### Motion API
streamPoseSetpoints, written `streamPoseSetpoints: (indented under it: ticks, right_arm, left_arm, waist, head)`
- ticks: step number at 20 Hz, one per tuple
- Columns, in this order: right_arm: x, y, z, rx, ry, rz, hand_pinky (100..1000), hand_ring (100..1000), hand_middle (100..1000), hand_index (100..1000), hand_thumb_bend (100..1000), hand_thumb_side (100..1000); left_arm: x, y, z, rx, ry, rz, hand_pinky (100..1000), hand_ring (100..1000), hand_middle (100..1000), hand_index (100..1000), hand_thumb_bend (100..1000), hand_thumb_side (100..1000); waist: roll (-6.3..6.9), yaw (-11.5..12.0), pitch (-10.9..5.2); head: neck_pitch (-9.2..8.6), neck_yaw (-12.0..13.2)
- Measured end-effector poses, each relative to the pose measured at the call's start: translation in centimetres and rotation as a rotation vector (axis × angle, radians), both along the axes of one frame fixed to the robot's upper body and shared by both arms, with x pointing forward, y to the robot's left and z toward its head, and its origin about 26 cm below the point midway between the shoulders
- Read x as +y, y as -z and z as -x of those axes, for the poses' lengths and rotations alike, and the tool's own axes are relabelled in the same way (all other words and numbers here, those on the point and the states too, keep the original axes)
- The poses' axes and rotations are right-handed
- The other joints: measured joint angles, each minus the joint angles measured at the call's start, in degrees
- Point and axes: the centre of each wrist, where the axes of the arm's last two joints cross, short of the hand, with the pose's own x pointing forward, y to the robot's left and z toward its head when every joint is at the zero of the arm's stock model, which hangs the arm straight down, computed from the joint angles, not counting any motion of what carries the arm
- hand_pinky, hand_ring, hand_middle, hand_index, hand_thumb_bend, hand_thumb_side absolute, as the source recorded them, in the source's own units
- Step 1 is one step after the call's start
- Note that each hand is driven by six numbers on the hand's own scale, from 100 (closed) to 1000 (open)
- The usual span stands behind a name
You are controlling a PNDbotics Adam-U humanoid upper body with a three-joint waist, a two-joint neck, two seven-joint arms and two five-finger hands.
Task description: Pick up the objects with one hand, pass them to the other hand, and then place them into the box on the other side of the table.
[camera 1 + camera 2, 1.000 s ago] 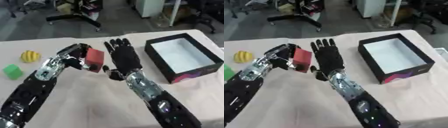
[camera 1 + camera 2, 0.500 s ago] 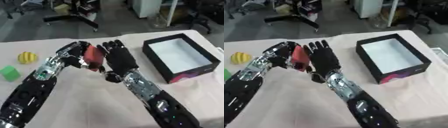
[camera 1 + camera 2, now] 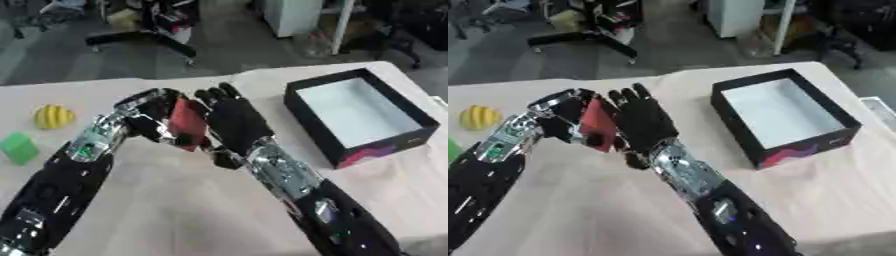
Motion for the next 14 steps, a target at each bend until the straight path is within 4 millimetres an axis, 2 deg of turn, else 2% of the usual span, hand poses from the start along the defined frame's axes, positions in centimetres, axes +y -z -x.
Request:
streamPoseSetpoints:
  ticks: [5,13,14]
  right_arm:
    - [0.01,0.00,0.00,0.026,-0.004,0.029,954,867,875,900,107,100]
    - [0.02,-0.01,0.01,0.053,-0.006,0.050,952,868,876,900,100,100]
    - [0.02,-0.01,0.01,0.054,-0.006,0.049,889,860,863,928,211,121]
  left_arm:
    - [-0.28,-0.49,-0.18,-0.008,0.056,-0.032,675,485,473,533,690,100]
    - [-0.34,-0.52,-0.19,-0.009,0.084,-0.056,675,485,473,533,685,100]
    - [-0.36,-0.51,-0.18,-0.008,0.085,-0.056,675,484,472,533,670,100]
  waist:
    - [0.04,0.0,0.00]
    - [0.04,0.0,0.00]
    - [0.04,0.0,0.00]
  head:
    - [0.00,0.0]
    - [0.01,0.1]
    - [0.01,0.1]
